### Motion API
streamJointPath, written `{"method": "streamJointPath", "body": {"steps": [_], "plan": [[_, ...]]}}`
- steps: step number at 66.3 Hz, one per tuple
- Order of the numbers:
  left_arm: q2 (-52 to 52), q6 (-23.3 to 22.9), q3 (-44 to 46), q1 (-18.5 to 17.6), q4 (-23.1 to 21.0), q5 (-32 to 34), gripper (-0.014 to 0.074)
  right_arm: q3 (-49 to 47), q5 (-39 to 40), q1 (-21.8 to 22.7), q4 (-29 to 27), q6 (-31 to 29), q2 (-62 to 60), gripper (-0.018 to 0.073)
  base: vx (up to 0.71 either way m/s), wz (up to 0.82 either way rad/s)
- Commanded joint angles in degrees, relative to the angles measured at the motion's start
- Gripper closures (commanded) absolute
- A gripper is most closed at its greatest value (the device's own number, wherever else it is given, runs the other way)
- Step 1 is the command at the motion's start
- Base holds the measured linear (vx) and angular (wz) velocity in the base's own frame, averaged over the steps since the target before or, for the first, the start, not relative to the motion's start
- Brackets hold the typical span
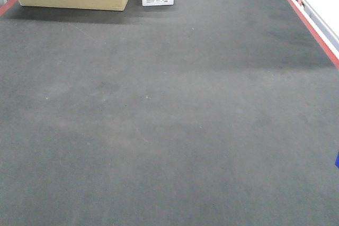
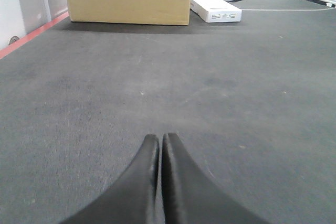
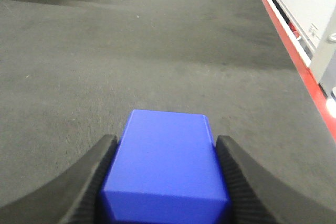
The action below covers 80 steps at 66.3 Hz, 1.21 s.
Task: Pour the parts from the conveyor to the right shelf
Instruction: 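Drive away from the conveyor holding the block in the right gripper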
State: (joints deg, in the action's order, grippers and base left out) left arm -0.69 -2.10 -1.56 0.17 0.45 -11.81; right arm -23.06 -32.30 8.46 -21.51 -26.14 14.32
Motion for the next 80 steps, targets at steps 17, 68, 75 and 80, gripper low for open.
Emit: {"method": "streamJointPath", "body": {"steps": [17,68,75,80], "plan": [[-0.6,-0.5,1.1,-0.3,-0.5,4.5,0.0603,-1.4,4.2,0.3,-0.7,-0.3,0.5,0.0564,-0.20,-0.24],[-0.6,-0.5,1.1,-0.3,-0.5,4.5,0.0603,-1.4,4.1,-7.2,-0.7,-0.3,0.5,0.0564,-0.36,-0.54],[-0.6,-0.5,1.1,-0.3,-0.5,4.6,0.0603,-1.4,4.2,-7.2,-0.7,-0.3,0.5,0.0564,-0.42,-0.73],[-0.6,-0.5,1.1,-0.3,-0.5,4.5,0.0603,-1.4,4.2,-7.2,-0.7,-0.3,0.5,0.0564,-0.42,-0.82]]}}
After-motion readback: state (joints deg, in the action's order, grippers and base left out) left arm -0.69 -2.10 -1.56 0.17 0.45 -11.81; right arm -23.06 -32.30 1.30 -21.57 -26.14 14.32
